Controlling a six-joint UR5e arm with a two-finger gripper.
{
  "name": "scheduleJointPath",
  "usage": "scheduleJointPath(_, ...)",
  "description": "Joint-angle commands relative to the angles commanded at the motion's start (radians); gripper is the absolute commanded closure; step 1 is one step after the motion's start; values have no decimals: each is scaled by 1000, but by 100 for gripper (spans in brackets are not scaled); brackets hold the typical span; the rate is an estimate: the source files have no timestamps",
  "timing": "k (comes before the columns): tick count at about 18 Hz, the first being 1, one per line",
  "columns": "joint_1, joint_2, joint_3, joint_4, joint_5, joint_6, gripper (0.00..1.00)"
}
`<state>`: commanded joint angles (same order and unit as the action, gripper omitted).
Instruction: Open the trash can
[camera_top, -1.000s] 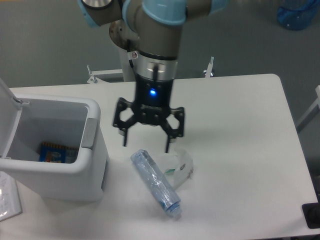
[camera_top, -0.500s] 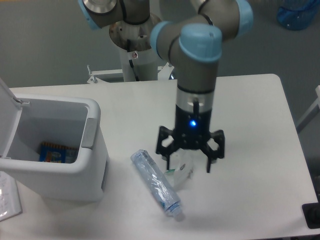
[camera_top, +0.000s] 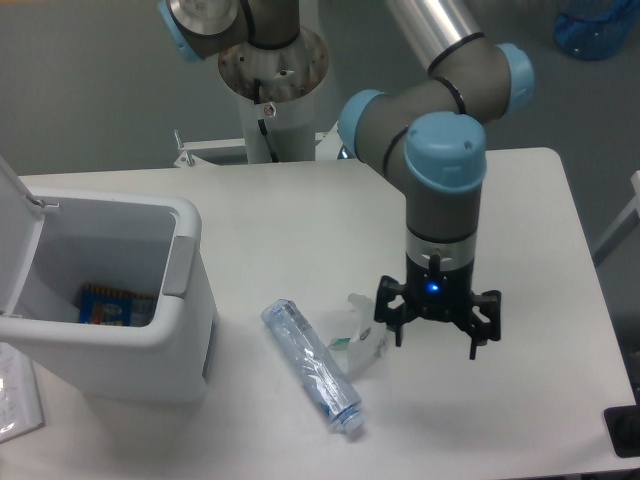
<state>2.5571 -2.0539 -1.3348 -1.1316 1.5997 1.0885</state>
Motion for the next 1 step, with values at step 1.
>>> scheduleJointPath(1,0,-3,6,-19,8,26,0)
